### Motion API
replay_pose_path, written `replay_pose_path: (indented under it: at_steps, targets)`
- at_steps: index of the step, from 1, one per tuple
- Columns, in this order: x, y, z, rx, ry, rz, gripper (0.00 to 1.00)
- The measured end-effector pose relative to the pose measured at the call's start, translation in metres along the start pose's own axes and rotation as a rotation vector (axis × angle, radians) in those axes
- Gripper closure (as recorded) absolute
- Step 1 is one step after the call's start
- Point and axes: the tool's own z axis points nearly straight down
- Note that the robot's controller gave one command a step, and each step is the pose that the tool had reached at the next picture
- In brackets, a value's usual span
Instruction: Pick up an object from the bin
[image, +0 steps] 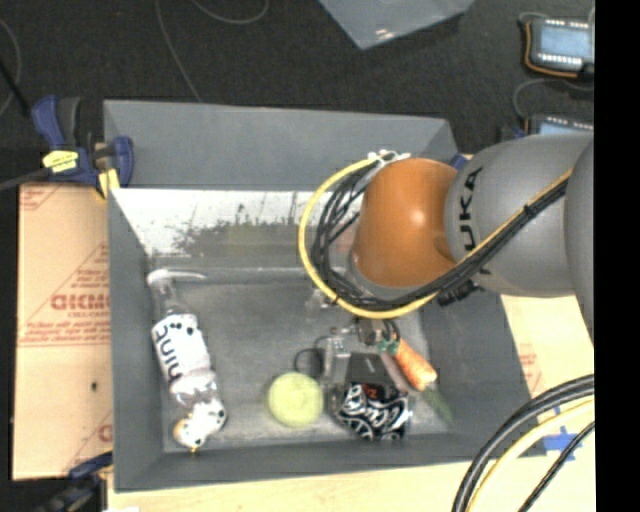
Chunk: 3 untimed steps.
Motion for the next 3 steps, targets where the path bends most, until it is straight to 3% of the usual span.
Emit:
replay_pose_path:
  at_steps: [2, 3]
  targets:
    - [-0.001, -0.009, 0.003, 0.0, -0.009, -0.048, 0.0]
    - [0.018, -0.047, 0.049, -0.001, -0.011, -0.07, 0.0]
